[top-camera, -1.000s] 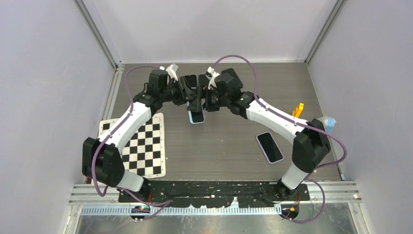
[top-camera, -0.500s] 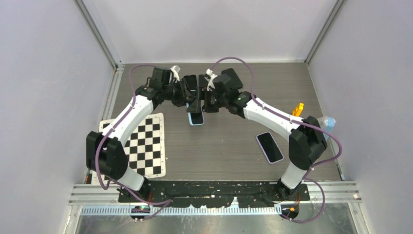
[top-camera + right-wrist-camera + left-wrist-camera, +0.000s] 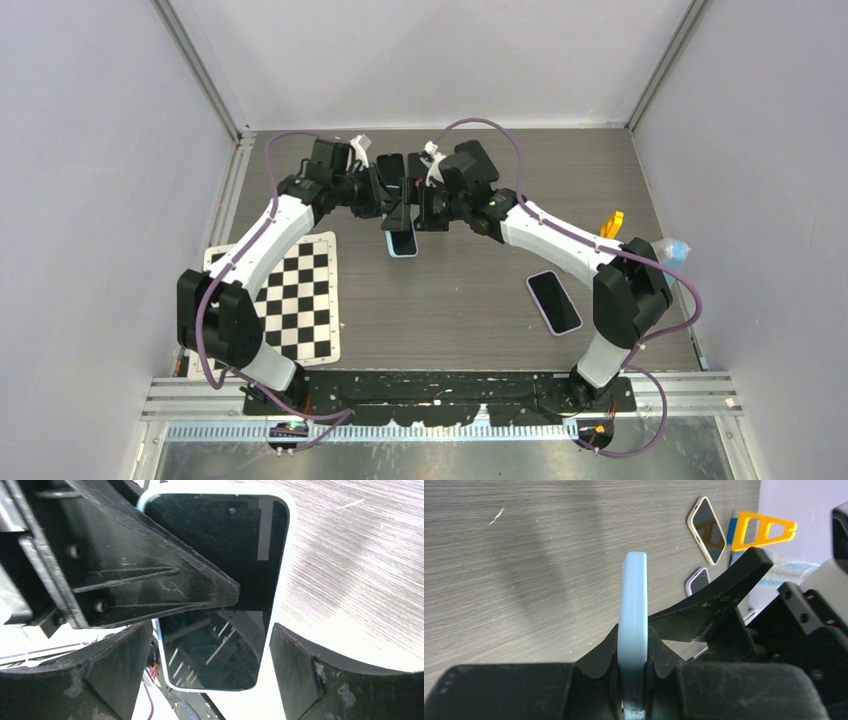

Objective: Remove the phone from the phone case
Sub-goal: Pick up the phone at the center of the board, then remove the phone case from the phone.

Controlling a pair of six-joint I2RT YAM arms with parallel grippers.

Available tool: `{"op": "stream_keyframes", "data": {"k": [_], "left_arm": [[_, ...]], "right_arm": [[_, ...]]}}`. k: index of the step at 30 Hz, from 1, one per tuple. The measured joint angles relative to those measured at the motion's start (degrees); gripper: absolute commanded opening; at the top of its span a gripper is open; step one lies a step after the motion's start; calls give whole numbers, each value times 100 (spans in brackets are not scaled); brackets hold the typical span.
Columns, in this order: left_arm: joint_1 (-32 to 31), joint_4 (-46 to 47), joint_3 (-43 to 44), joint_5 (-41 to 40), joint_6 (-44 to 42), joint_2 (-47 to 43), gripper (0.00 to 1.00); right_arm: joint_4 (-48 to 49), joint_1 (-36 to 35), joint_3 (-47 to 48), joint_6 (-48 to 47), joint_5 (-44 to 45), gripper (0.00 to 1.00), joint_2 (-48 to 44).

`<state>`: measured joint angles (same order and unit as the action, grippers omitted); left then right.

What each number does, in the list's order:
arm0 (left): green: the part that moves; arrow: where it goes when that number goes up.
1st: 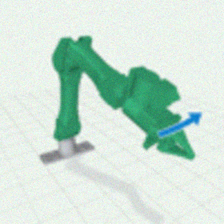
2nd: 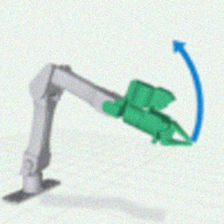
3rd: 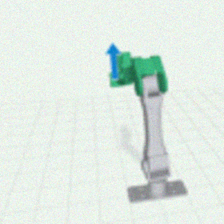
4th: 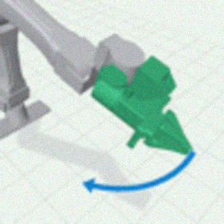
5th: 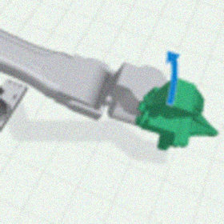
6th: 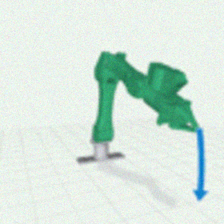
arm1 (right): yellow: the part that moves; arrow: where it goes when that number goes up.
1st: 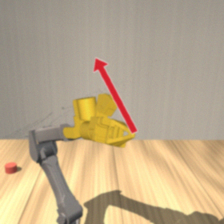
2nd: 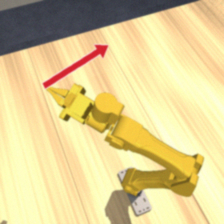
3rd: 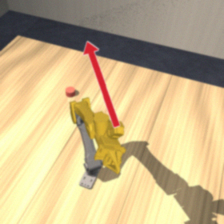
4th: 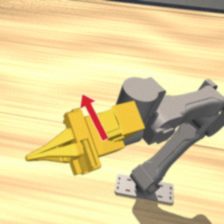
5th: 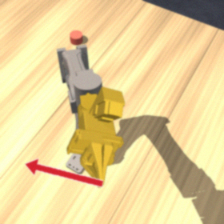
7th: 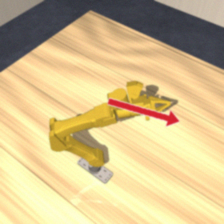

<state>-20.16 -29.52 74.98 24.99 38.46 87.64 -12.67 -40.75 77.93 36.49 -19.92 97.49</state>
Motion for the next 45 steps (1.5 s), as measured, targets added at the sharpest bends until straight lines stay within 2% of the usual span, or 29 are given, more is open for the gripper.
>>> {"op": "stream_keyframes", "data": {"k": [4, 10, 13, 17, 25, 30, 32, 33, 36, 37, 42, 45], "left_arm": [[44, -98, 55, 70, -289, 0, 0], [505, -76, 435, 839, -575, 0, 0], [802, 317, 562, 1314, -417, -26, 0], [999, 1021, 575, 1729, 120, -114, 0], [979, 2785, 844, 2135, 1727, -260, 0], [977, 4070, 802, 1956, 3084, -352, 0], [977, 4406, 719, 1873, 3534, -356, 0], [977, 4564, 651, 1823, 3775, -356, 0], [977, 4715, 479, 1707, 4269, -354, 0], [977, 4715, 450, 1683, 4378, -354, 0], [977, 4732, 420, 1633, 4725, -354, 0], [977, 4769, 387, 1615, 4843, -354, 0]], "right_arm": [[302, 90, -345, -98, -153, 95, -267], [1115, 754, -1346, 55, -610, 94, -1602], [1572, 1027, -1646, 269, -570, 92, -2190], [2271, 1008, -1958, 640, -439, 88, -2653], [3456, 940, -2184, 1508, -468, 84, -2529], [3963, 673, -2118, 1794, -562, 66, -2133], [4100, 529, -2017, 1864, -645, 63, -1967], [4155, 485, -1982, 1895, -684, 64, -1923], [4387, 372, -1906, 1993, -817, 82, -1849], [4481, 365, -1899, 2031, -841, 85, -1849], [4903, 363, -1891, 2179, -807, 87, -1849], [5045, 363, -1834, 2282, -704, 79, -1812]]}}
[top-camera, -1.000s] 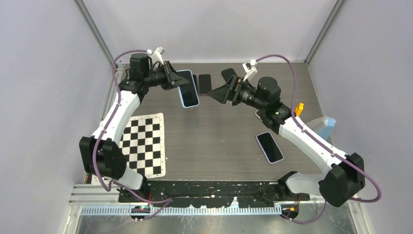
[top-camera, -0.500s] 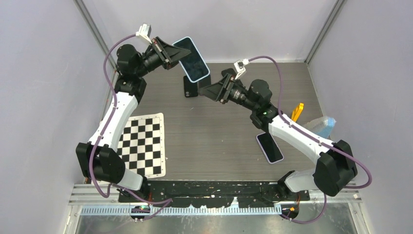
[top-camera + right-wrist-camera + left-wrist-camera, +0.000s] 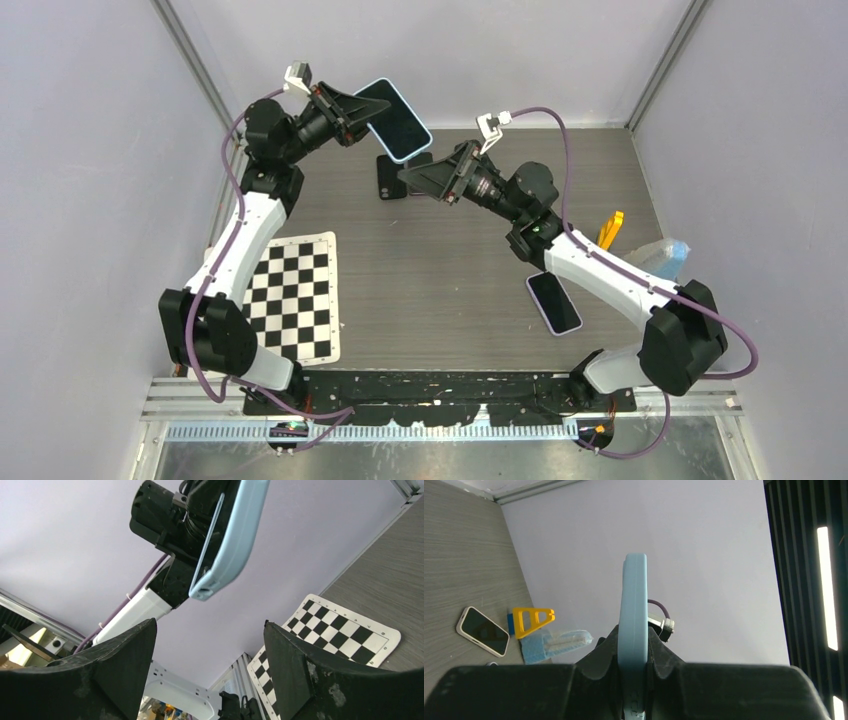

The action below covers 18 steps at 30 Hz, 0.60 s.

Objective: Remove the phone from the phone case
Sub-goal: Remove the phone case from the phone.

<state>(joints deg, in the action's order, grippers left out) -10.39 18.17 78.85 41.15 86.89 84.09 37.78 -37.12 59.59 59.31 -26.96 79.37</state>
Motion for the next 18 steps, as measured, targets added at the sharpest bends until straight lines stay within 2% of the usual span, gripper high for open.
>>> {"op": "stream_keyframes", "data": {"k": [7, 12, 18], "left_arm": [[0, 4, -142, -2, 15, 0, 0], [0, -24, -212, -15, -13, -15, 0], [2, -365, -227, -103, -90, -114, 0]], "right_arm": [[129, 0, 269, 262, 170, 55, 308], [153, 0, 341, 391, 201, 33, 444], [203, -2, 378, 498, 201, 17, 468]]}}
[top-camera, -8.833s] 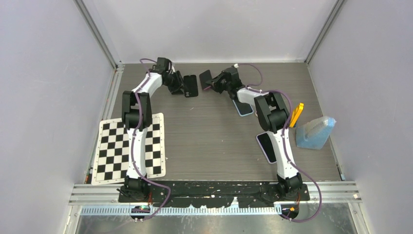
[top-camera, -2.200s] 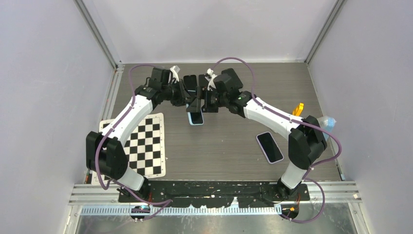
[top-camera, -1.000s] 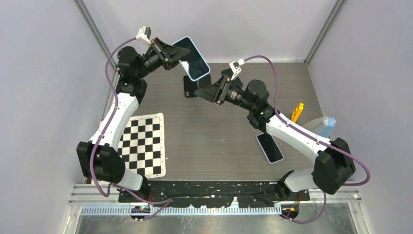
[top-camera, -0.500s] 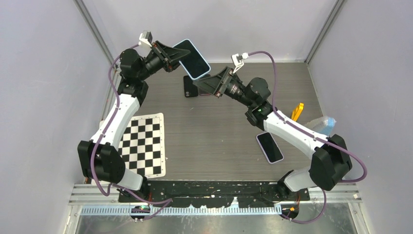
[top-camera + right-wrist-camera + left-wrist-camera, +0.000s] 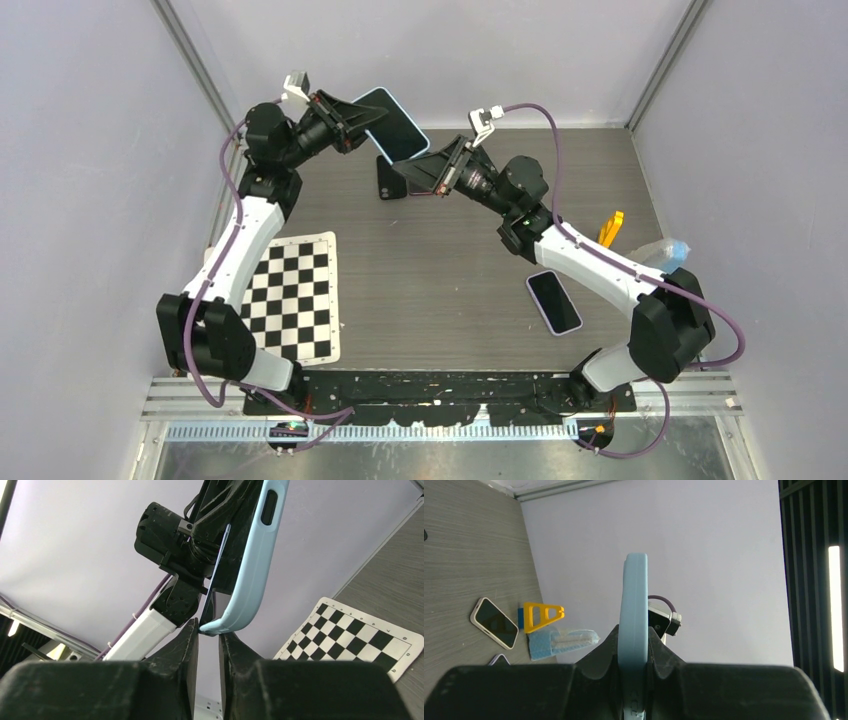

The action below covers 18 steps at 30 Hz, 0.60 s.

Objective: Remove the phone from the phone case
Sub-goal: Remove the phone case from the phone.

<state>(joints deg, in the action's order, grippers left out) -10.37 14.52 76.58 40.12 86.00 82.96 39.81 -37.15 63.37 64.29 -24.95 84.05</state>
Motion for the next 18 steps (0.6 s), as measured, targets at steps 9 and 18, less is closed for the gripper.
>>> {"op": "stream_keyframes", "data": {"k": [9, 18], "left_arm": [[37, -470, -74, -151, 114, -166, 0], [52, -787, -251, -146, 763, -166, 0]], "right_arm": [[-317, -101, 44, -387, 184, 1, -26], [-1029, -297, 151, -1797, 640, 1, -275]]}}
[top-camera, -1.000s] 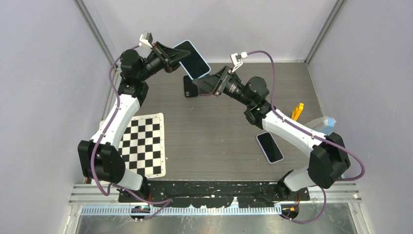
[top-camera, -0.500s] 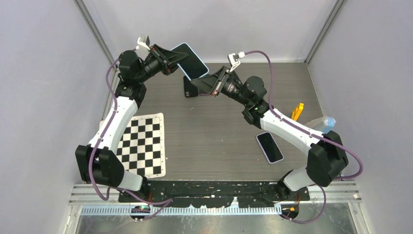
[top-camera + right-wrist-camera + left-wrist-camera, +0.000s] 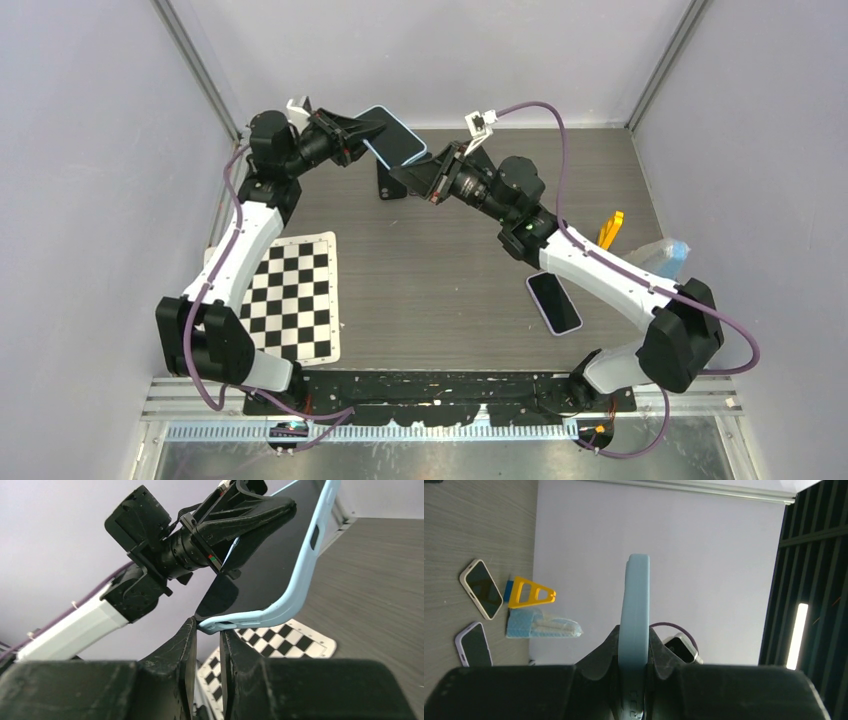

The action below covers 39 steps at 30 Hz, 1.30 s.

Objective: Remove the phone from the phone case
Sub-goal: Remove the phone case from the phone.

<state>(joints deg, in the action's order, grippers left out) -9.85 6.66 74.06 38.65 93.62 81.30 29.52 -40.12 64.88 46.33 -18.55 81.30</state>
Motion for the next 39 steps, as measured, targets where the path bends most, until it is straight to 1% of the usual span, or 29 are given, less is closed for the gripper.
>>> {"op": "stream_keyframes", "data": {"k": [4, 8, 9, 10, 11, 12, 13, 14, 15, 17, 18, 21, 24, 26, 29, 31, 32, 33, 34, 35, 36, 38, 39], "left_arm": [[0, -13, -179, -13, 345, 0, 0], [0, 0, -295, -57, 538, 0, 0], [-2, 13, -326, -72, 581, 0, 0], [-7, 20, -350, -92, 634, 0, 0], [-17, 33, -374, -114, 667, 0, 0], [-26, 44, -400, -118, 684, 0, 0], [-33, 59, -428, -116, 699, 0, 0], [-48, 76, -459, -118, 708, 0, 0], [-59, 81, -481, -122, 708, 0, 0], [-70, 72, -503, -11, 688, 0, 0], [-68, 87, -503, 33, 660, 0, 0], [-39, 120, -498, 190, 413, 0, 0], [68, -55, -356, 503, -144, 2, 0], [109, -310, -131, 673, -682, 2, 0], [144, -1045, 444, 855, -1921, 2, 0], [144, -1427, 782, 966, -2717, 0, 0], [144, -1561, 887, 1036, -3012, -2, 0], [144, -1690, 977, 1130, -3322, -2, 0], [144, -1779, 1023, 1231, -3589, -9, 0], [144, -1818, 1027, 1329, -3757, -13, 0], [144, -1891, 1027, 1460, -3947, -17, 0], [144, -1939, 1021, 1670, -4175, -15, 0], [144, -1934, 1012, 1762, -4234, -15, 0]], "right_arm": [[-413, -68, 50, -605, 168, 1, -61], [-750, -103, 94, -970, 326, 1, -96], [-826, -111, 120, -1029, 369, 1, -107], [-885, -120, 136, -1073, 413, 3, -118], [-931, -127, 144, -1099, 442, 18, -136], [-984, -129, 144, -1121, 455, 27, -157], [-1040, -131, 144, -1134, 459, 51, -188], [-1115, -131, 144, -1141, 463, 60, -223], [-1130, -131, 144, -1143, 466, 74, -236], [-1307, -107, 127, -1255, 546, 85, -332], [-1410, -63, 87, -1309, 560, 87, -382], [-1810, 122, 17, -1375, 363, 87, -535], [-2277, 448, 63, -1272, -166, 88, -708], [-2494, 796, 120, -1117, -529, 88, -848], [-2583, 1163, 214, -890, -1082, 87, -1045], [-2660, 1233, 356, -820, -1364, 80, -1095], [-2688, 1228, 444, -793, -1526, 65, -1097], [-2704, 1215, 518, -752, -1670, 58, -1095], [-2708, 1207, 568, -728, -1801, 47, -1084], [-2745, 1196, 621, -680, -1956, 43, -1062], [-2765, 1187, 667, -651, -2118, 37, -1016], [-2811, 1161, 782, -575, -2428, 34, -852], [-2822, 1130, 837, -560, -2562, 35, -745]]}}
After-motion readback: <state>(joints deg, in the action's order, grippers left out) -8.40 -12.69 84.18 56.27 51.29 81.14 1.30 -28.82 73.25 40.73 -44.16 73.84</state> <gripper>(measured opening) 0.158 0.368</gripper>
